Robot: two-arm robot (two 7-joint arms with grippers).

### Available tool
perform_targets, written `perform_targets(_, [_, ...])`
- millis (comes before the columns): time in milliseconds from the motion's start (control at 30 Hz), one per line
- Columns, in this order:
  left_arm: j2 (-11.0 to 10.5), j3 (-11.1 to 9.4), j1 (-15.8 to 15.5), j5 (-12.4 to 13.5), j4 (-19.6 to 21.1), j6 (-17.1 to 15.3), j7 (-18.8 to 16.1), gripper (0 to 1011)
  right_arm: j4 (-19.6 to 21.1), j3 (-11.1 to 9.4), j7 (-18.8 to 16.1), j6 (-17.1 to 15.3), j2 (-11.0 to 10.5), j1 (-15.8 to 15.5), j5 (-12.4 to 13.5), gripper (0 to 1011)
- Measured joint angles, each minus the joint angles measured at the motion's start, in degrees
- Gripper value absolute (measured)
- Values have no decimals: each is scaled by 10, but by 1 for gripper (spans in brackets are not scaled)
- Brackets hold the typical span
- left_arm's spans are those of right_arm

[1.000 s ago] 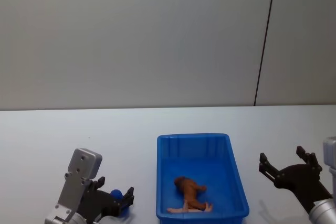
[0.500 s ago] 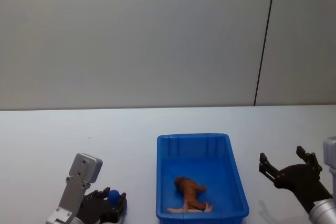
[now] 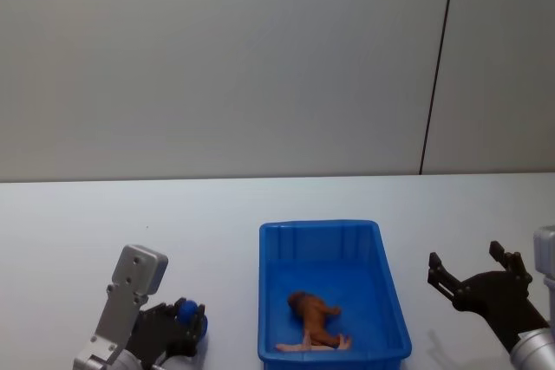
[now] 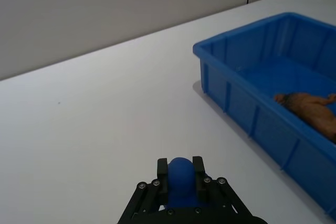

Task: Pick up the two dolls from the table and place them into the box.

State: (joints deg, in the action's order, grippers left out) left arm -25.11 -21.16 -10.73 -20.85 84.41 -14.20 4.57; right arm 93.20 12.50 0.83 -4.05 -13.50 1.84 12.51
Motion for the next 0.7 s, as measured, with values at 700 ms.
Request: perform_targets(700, [8,8,-30,9,55,57,94,169,0,0,0,0,0,0,0,1001])
